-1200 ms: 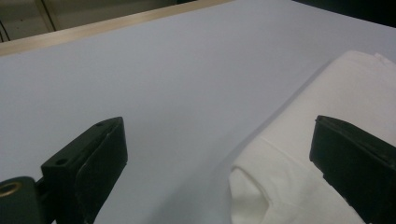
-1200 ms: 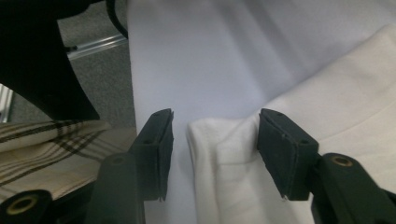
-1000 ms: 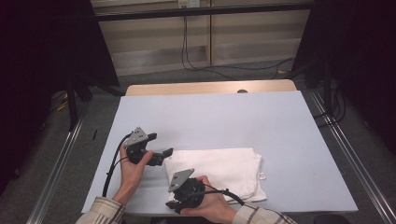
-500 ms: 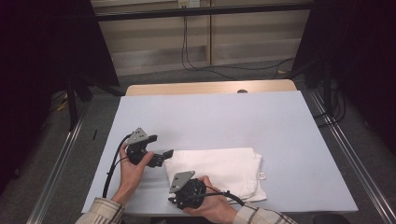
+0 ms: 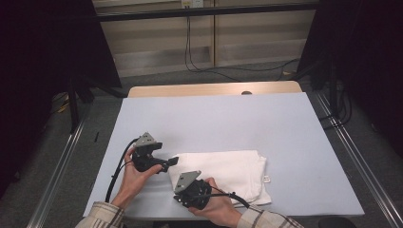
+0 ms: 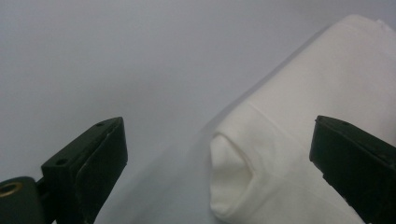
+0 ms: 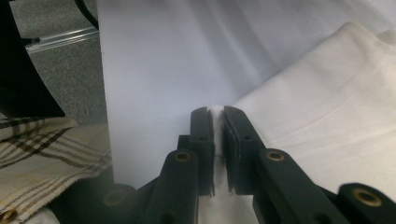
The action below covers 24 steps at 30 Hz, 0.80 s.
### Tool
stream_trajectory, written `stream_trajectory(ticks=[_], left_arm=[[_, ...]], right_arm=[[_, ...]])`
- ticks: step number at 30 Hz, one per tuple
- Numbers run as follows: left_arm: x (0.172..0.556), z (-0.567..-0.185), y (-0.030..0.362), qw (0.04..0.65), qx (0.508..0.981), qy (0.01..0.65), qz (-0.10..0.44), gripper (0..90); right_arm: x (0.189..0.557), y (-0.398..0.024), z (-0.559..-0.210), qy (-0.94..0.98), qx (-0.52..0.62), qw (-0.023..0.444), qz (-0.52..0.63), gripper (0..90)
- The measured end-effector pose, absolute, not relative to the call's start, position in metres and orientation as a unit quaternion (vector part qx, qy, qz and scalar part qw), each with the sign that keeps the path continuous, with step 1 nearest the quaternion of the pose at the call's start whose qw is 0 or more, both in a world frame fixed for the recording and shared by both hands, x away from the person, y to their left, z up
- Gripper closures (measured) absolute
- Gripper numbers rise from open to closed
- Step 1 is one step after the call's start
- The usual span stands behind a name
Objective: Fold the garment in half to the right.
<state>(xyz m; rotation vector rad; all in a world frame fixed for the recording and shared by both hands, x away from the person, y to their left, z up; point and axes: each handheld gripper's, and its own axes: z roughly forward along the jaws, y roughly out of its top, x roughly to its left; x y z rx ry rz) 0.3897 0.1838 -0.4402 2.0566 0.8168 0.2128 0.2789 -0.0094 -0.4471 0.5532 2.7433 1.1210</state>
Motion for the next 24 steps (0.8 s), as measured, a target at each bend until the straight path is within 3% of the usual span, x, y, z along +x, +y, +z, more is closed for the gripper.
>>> stream_trajectory(ticks=[4, 13, 15, 19, 24], left_arm=[[0.391, -0.443, 0.181, 0.424, 0.842, 0.318, 0.105, 9.9], [0.401, -0.446, 0.171, 0.382, 0.866, 0.313, 0.084, 24.0], [0.401, -0.447, 0.166, 0.375, 0.873, 0.3, 0.08, 32.8], [0.402, -0.45, 0.163, 0.37, 0.877, 0.298, 0.068, 41.1], [0.403, -0.449, 0.162, 0.369, 0.88, 0.293, 0.062, 46.3]], right_arm=[[0.279, -0.01, -0.447, 0.908, 0.184, 0.063, 0.372, 82.3], [0.279, -0.01, -0.447, 0.907, 0.184, 0.062, 0.374, 82.2], [0.279, -0.01, -0.447, 0.907, 0.184, 0.062, 0.374, 82.2], [0.279, -0.01, -0.447, 0.907, 0.183, 0.061, 0.374, 82.1], [0.279, -0.01, -0.447, 0.907, 0.183, 0.06, 0.374, 82.0]])
